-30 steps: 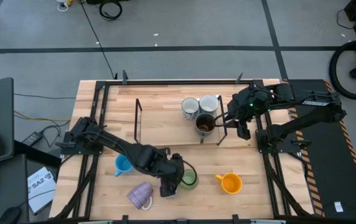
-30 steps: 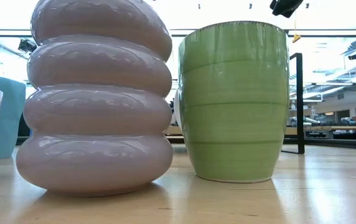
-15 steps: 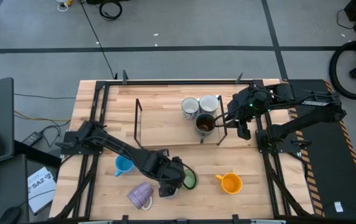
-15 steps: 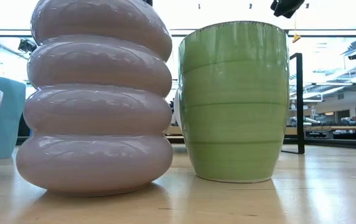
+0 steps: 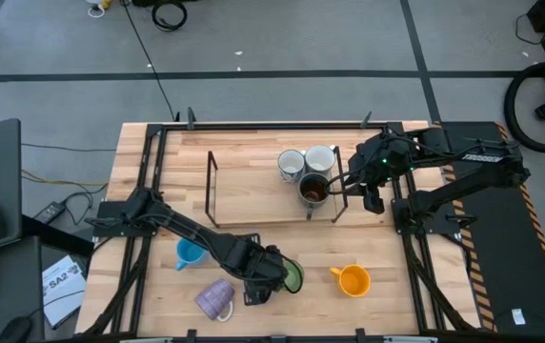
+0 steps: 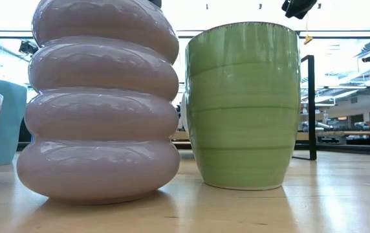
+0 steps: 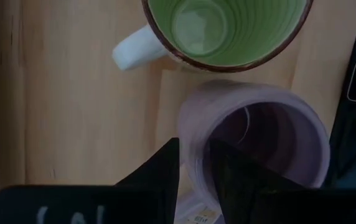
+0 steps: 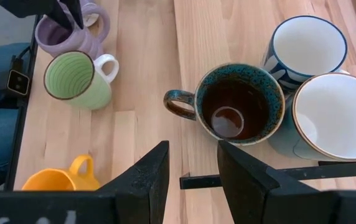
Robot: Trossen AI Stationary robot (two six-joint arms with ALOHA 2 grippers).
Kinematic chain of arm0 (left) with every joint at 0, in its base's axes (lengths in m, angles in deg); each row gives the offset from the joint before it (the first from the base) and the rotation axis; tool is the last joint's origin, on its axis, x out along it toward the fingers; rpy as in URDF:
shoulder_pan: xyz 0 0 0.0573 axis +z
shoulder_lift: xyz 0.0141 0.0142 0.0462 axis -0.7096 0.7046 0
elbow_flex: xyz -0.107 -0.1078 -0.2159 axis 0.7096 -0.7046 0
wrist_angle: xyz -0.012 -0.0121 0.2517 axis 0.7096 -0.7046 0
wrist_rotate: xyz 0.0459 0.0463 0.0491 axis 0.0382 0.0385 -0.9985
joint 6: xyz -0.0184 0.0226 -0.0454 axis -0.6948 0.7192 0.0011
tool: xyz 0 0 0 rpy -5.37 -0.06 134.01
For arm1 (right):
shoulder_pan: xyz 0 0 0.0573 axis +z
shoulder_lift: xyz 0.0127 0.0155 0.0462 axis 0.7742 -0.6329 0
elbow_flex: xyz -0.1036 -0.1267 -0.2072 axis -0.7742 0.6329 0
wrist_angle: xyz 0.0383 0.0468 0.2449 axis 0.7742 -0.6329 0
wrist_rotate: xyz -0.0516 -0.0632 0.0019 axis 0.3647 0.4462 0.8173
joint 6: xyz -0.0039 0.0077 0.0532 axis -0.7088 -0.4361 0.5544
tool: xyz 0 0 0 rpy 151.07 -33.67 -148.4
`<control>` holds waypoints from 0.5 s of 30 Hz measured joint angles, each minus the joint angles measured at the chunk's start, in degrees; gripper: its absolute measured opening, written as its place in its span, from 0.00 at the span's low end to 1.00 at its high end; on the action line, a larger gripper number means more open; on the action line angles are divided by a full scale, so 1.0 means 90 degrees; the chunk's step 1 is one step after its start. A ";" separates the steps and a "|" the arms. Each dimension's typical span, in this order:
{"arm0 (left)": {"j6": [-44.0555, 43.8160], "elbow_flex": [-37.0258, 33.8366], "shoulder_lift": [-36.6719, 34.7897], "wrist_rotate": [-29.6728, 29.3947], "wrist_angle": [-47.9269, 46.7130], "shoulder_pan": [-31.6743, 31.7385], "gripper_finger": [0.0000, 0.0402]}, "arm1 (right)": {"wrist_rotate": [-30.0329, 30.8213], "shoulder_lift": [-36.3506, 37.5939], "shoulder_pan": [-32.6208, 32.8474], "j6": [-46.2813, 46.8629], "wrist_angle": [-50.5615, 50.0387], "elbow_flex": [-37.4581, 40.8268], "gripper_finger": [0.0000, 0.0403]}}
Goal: Place coffee mugs
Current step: Put the right purple mug on the shelf
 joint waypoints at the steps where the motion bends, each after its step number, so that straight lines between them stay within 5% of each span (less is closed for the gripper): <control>1: 0.0000 0.0000 0.0000 -0.0003 -0.0018 0.0001 0.24 | 0.0000 0.0001 0.0000 0.0000 0.0000 0.0000 0.35; 15: 0.0209 0.0000 0.0202 0.0020 0.0156 0.0042 0.24 | 0.0000 0.0001 0.0000 0.0000 0.0000 0.0000 0.35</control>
